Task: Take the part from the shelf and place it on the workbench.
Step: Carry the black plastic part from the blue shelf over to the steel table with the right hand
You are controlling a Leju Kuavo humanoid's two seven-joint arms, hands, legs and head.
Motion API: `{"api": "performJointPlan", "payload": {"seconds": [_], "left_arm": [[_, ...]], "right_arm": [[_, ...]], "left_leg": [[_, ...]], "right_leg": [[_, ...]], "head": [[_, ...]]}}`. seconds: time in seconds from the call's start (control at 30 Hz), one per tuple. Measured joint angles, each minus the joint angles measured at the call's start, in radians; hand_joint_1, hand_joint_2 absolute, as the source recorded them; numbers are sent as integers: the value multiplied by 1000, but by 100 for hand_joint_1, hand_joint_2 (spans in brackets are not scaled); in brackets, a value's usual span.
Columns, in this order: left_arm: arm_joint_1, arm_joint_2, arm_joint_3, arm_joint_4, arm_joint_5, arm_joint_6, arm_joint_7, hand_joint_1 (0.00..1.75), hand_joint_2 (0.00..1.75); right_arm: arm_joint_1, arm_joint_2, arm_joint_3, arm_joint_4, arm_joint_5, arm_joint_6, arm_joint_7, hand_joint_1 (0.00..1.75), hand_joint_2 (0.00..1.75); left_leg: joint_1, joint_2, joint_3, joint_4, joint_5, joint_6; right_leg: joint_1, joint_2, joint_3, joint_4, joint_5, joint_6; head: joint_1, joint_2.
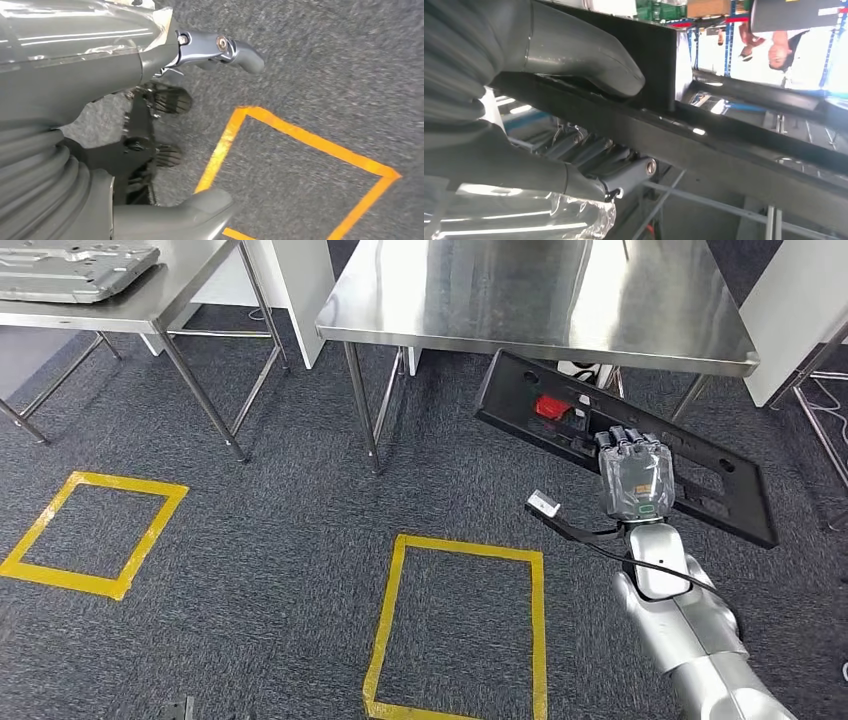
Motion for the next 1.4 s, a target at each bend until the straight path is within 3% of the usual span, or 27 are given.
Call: {"api": "performJointPlan", "payload": {"seconds": [0.07,0.1,0.17,0.2,0.23,0.27,0.33,0.37,0.43,0.5,0.57,0.6,0.63,0.67,0.7,0.73,0.77,0.8,0.87,0.93,0.97,1.03,1.1,1.2,1.23,1.27,1.4], "left_arm": [[1,-5,0,0,0,1,2,0,175],[2,-7,0,1,0,1,3,0,175],[5,-9,0,1,1,2,4,0,175],[5,-5,0,1,2,3,3,0,175],[4,-1,0,0,3,4,3,0,175],[4,1,0,0,4,6,3,0,175],[6,4,0,1,8,9,3,0,175],[6,5,1,1,9,10,4,0,175],[2,7,1,1,11,11,4,0,175],[0,6,1,1,13,10,4,0,175],[3,5,1,2,14,12,4,0,175],[4,4,1,2,15,14,4,0,175],[5,4,1,3,15,15,4,0,175],[6,4,1,3,16,17,5,0,175],[8,10,2,3,16,18,5,0,175],[12,13,2,4,16,19,5,0,175],[16,18,3,4,17,19,5,0,175],[19,25,3,3,17,21,5,0,175],[18,26,4,0,19,22,5,0,175],[12,19,4,-3,19,21,5,0,175],[10,16,4,-3,19,20,5,0,175],[12,7,4,-2,18,19,6,0,175],[16,0,4,1,18,18,7,0,175],[17,-1,4,2,18,19,7,0,175],[17,1,4,2,18,20,7,0,175],[18,3,4,3,19,22,6,0,175],[20,5,5,3,22,40,4,0,175]], "right_arm": [[-5,-1,0,17,0,0,0,175,175],[-6,-1,0,24,0,1,0,175,175],[-14,-1,0,40,0,3,0,175,175],[-22,0,0,49,0,3,-1,175,175],[-29,1,0,58,0,3,-4,175,175],[-33,1,0,67,-1,3,-7,175,175],[-39,1,-1,83,-1,2,-16,175,175],[-43,2,-1,90,-1,2,-20,175,175],[-57,4,-2,103,-1,1,-27,175,175],[-70,5,-2,117,-1,0,-34,175,175],[-73,8,-2,140,-1,-1,-42,175,175],[-71,11,-2,155,0,-3,-47,175,175],[-69,14,-1,168,0,-4,-51,175,175],[-66,19,-1,180,0,-6,-53,175,175],[-63,25,0,192,0,-7,-54,175,175],[-58,30,1,203,0,-8,-54,175,175],[-54,36,2,213,0,-8,-53,175,175],[-50,41,3,222,0,-9,-53,175,175],[-54,45,3,229,0,-9,-53,175,175],[-70,45,1,229,-1,-10,-53,175,175],[-79,44,0,230,-1,-10,-53,175,175],[-86,42,0,236,-1,-10,-53,175,175],[-81,42,1,242,0,-10,-53,175,175],[-81,42,1,246,0,-10,-53,175,175],[-83,42,1,248,0,-10,-53,175,175],[-83,42,1,249,0,-10,-53,175,175],[-85,44,1,250,0,-11,-53,175,175]], "left_leg": [[17,-1,2,7,-8,-23],[29,-2,1,18,-17,-39],[53,-4,-10,62,-46,-81],[63,-4,-22,92,-66,-102],[67,-4,-38,121,-84,-120],[68,-4,-50,141,-99,-133],[69,-2,-57,157,-115,-150],[69,-4,-56,164,-124,-153],[62,-12,-91,234,-159,-145],[46,-18,-179,375,-203,-124],[20,-19,-264,472,-205,-95],[3,-22,-285,468,-176,-70],[-20,-29,-288,425,-131,-35],[-47,-43,-276,355,-76,11],[-70,-65,-250,280,-24,67],[-90,-84,-224,221,9,109],[-103,-98,-203,184,26,138],[-107,-103,-187,168,30,151],[-108,-93,-166,140,25,143],[-101,-83,-137,100,28,135],[-96,-79,-124,86,27,126],[-92,-73,-110,86,15,107],[-83,-70,-103,99,-3,81],[-67,-70,-106,140,-38,37],[-66,-71,-111,158,-47,26],[-66,-72,-117,171,-54,19],[-68,-72,-135,202,-72,6]], "right_leg": [[-11,0,-44,72,-13,18],[-20,-1,-41,58,1,34],[-38,-6,-2,-31,43,76],[-43,-6,12,-63,49,87],[-45,-4,16,-69,44,81],[-43,1,9,-53,29,66],[-46,9,4,-37,17,35],[-44,13,3,-37,13,29],[-38,20,8,-42,10,22],[-27,24,21,-56,10,19],[-7,29,42,-74,9,17],[6,33,54,-84,8,16],[21,37,65,-94,8,15],[32,42,77,-105,7,12],[42,43,87,-114,6,11],[45,45,97,-121,3,9],[46,48,106,-125,-1,10],[41,51,112,-126,-6,11],[42,60,115,-128,-15,11],[51,44,97,-93,-37,6],[52,32,76,-48,-59,4],[48,22,21,66,-104,11],[38,18,-10,109,-99,37],[20,9,37,-31,-8,96],[18,9,55,-69,7,102],[18,11,63,-82,8,97],[16,16,67,-77,-2,59]], "head": [[0,0],[0,0],[1,0],[8,0],[12,0],[11,0],[3,0],[-4,0],[-15,0],[-26,0],[-30,0],[-31,0],[-31,0],[-31,0],[-26,0],[-18,0],[-12,0],[-8,0],[-18,0],[-24,0],[-24,0],[-23,0],[-23,0],[-22,0],[-19,0],[-19,0],[-22,0]]}}
